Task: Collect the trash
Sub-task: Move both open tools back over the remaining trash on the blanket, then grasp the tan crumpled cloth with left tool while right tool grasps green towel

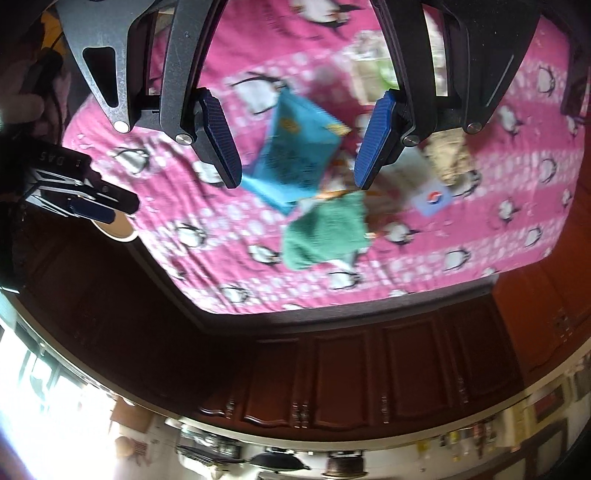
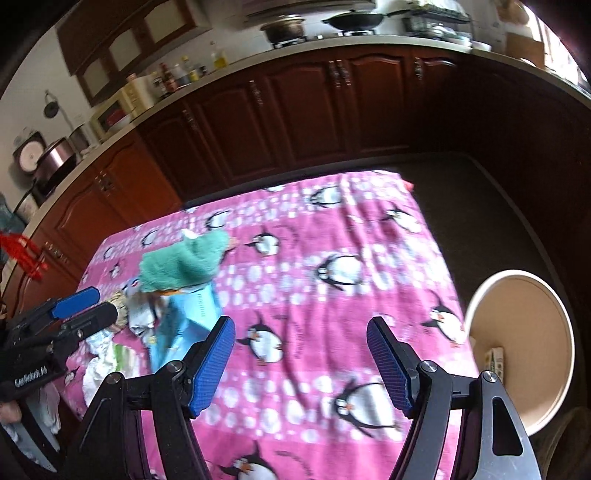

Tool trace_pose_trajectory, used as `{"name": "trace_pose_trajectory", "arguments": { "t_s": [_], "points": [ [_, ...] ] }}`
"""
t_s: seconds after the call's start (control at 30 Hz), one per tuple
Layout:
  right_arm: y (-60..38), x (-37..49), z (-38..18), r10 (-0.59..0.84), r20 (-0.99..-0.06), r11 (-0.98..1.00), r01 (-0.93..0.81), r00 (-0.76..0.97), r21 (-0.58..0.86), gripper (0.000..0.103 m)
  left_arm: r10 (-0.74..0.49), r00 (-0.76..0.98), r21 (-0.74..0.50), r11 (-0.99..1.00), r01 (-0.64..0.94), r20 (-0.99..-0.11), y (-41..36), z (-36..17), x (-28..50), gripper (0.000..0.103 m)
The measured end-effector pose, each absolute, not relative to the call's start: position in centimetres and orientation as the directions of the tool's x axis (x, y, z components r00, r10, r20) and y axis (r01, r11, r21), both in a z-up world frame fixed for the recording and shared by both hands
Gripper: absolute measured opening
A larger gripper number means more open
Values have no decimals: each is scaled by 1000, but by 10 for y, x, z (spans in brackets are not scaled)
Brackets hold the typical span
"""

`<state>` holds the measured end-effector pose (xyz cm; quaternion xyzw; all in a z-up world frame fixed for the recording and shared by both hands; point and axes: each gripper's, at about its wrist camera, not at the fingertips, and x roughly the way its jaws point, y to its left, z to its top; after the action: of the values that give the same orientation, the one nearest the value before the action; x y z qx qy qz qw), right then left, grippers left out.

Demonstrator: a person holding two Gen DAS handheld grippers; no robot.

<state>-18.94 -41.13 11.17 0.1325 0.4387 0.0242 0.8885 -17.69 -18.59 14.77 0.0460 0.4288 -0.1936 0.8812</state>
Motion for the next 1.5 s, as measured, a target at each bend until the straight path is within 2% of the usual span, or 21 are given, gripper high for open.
{"name": "trace_pose_trajectory", "arguments": {
  "t_s": [0.4, 0.83, 1.17, 1.33, 1.43, 1.5],
  "points": [
    [-363, -170, 104, 229, -790, 963, -16, 568, 268, 72, -254, 572, -110, 955, 274, -780, -117, 137, -165, 63],
    [-333, -123, 101, 278, -802, 952, -43, 529, 302, 74, -274, 512, -181, 957, 225, -814, -65, 104, -139, 65],
    [-318, -61, 83, 322, -802, 924, 18, 503, 382, 74, -239, 452, -150, 963, 223, -860, -64, 75, -111, 65],
    [-319, -32, 60, 353, -807, 888, 101, 474, 448, 74, -221, 442, -123, 963, 239, -869, -72, 68, -100, 64],
    [-325, -20, 44, 377, -805, 857, 159, 457, 491, 74, -224, 425, -128, 962, 242, -877, -75, 62, -95, 54],
    [-328, -16, 34, 425, -789, 818, 185, 443, 545, 74, -221, 415, -128, 962, 240, -883, -77, 59, -93, 39]
  ]
}}
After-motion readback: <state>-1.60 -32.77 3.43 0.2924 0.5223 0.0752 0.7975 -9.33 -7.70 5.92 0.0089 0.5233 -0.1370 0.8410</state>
